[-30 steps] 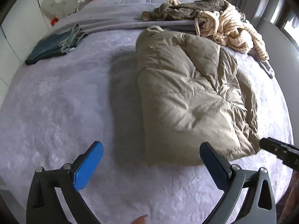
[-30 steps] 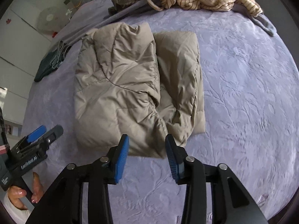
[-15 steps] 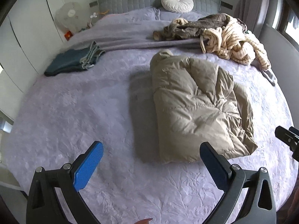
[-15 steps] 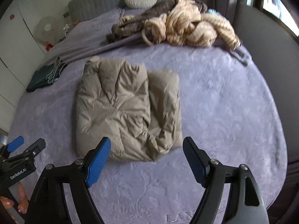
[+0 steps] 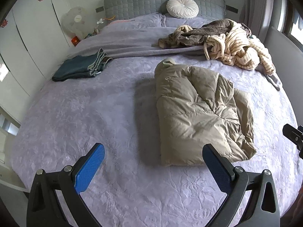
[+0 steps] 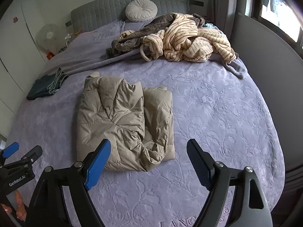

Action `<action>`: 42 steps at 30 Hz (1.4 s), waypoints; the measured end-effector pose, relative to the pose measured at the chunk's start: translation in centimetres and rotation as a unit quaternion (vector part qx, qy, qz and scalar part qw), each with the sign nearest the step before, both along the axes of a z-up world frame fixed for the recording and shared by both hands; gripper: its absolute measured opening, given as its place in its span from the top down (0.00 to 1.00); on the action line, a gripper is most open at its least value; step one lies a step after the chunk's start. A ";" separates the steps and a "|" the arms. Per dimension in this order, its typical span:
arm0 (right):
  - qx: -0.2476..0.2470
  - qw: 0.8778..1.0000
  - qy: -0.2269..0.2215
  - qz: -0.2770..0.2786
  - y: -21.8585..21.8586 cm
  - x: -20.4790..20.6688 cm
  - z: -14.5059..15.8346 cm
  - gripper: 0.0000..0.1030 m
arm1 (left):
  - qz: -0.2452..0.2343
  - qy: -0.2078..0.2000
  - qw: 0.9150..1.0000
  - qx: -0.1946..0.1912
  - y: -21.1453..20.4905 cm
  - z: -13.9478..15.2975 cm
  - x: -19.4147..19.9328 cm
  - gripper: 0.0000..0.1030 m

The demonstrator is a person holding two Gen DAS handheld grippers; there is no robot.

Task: Fold large clothes

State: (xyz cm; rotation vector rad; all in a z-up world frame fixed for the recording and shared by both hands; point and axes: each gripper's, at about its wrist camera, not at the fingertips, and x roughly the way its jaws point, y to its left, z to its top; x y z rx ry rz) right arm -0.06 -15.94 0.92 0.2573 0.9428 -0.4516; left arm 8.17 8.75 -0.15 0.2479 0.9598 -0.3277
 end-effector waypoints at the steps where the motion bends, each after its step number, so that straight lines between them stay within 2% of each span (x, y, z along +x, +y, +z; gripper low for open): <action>1: 0.002 1.000 -0.001 -0.001 0.0 -0.1 0.1 0.18 | -0.001 0.000 1.000 0.000 0.0 0.0 0.0 0.00; 42: 0.007 1.000 -0.005 -0.006 0.2 -0.3 0.5 0.18 | 0.000 0.007 1.000 -0.002 -0.1 0.4 -0.6 0.00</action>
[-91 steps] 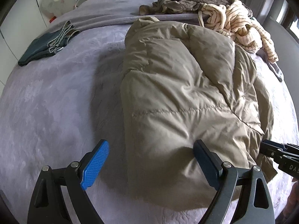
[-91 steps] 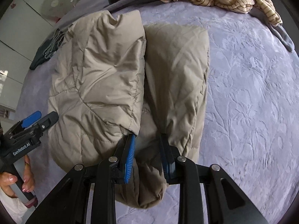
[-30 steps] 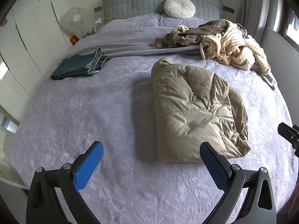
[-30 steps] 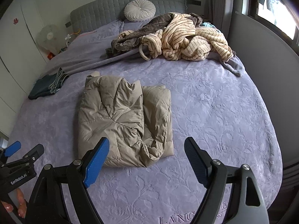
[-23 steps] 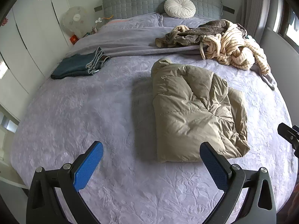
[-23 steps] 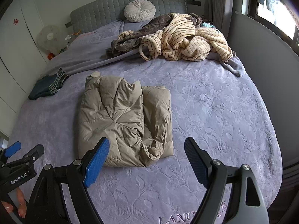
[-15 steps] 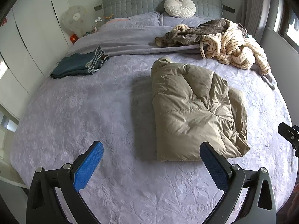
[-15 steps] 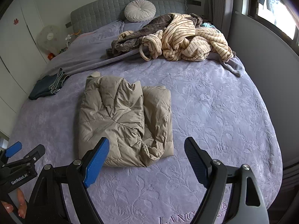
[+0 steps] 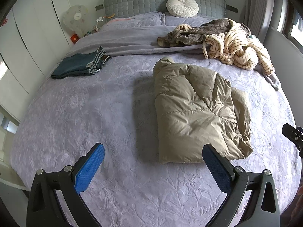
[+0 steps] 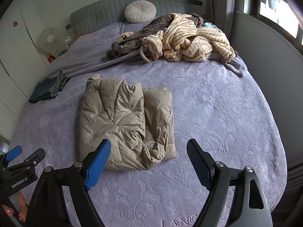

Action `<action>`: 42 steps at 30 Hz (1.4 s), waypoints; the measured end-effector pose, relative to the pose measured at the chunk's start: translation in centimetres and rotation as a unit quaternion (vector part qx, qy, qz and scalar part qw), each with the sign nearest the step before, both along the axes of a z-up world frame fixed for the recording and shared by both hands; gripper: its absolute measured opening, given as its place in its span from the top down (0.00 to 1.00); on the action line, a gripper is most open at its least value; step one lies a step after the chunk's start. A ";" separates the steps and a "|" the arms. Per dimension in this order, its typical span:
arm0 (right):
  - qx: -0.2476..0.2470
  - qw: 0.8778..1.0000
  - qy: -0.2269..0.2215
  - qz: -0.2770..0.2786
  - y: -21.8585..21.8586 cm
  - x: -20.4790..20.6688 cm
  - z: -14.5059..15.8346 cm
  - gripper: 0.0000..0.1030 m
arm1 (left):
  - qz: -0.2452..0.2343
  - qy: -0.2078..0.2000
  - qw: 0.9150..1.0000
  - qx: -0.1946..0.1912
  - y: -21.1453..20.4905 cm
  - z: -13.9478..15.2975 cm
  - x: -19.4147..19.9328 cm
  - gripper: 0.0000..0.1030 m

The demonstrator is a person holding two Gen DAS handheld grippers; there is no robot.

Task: Fold large clothes

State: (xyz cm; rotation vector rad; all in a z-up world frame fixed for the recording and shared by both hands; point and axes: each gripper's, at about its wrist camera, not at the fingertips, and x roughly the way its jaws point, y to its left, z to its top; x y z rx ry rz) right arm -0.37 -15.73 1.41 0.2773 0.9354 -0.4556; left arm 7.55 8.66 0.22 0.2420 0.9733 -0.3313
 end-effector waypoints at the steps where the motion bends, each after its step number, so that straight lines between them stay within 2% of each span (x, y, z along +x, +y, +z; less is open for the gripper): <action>1: -0.001 1.000 0.000 0.000 -0.1 -0.1 -0.1 0.18 | 0.001 0.000 1.000 0.000 0.0 0.0 -0.1 0.00; 32: 0.001 1.000 -0.001 -0.005 0.3 -0.3 0.0 0.18 | 0.002 0.000 1.000 0.001 0.0 0.0 -0.1 0.00; 42: 0.003 1.000 0.000 -0.005 0.7 -0.3 0.0 0.18 | -0.001 -0.004 1.000 -0.009 0.2 0.2 -0.2 0.00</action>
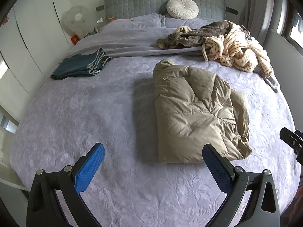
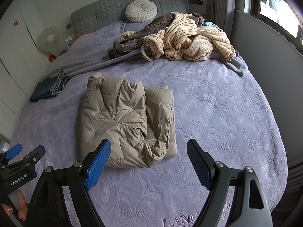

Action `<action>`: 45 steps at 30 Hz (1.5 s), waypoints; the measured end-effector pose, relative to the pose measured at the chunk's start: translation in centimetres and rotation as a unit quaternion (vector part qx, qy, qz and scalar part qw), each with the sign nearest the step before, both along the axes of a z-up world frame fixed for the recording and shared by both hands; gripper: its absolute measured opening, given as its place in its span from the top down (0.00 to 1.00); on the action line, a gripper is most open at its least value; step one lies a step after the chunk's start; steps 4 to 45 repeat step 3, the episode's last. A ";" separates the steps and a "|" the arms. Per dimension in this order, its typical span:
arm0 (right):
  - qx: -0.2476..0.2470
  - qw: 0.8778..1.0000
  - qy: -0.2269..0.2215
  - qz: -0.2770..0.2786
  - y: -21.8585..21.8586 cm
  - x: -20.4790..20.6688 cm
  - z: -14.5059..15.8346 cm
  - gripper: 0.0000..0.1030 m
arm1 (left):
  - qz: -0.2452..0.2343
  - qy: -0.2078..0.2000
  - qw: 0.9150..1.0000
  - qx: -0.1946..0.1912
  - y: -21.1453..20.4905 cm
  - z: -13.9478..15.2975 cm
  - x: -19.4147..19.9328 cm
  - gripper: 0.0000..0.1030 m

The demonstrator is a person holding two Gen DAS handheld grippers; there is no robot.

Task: Fold large clothes

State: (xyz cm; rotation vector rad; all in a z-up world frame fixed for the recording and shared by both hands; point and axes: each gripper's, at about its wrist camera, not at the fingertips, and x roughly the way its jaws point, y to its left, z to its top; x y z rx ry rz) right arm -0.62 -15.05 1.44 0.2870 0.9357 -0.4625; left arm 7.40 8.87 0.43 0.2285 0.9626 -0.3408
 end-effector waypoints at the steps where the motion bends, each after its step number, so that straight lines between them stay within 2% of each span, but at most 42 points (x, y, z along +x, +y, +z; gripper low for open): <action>1: 0.000 1.000 -0.001 -0.001 0.1 -0.1 0.0 0.18 | -0.002 -0.001 1.000 0.000 0.0 0.0 -0.1 0.00; 45: 0.000 1.000 0.000 -0.001 0.1 -0.1 0.0 0.18 | -0.006 0.000 1.000 -0.001 -0.1 0.1 0.1 0.00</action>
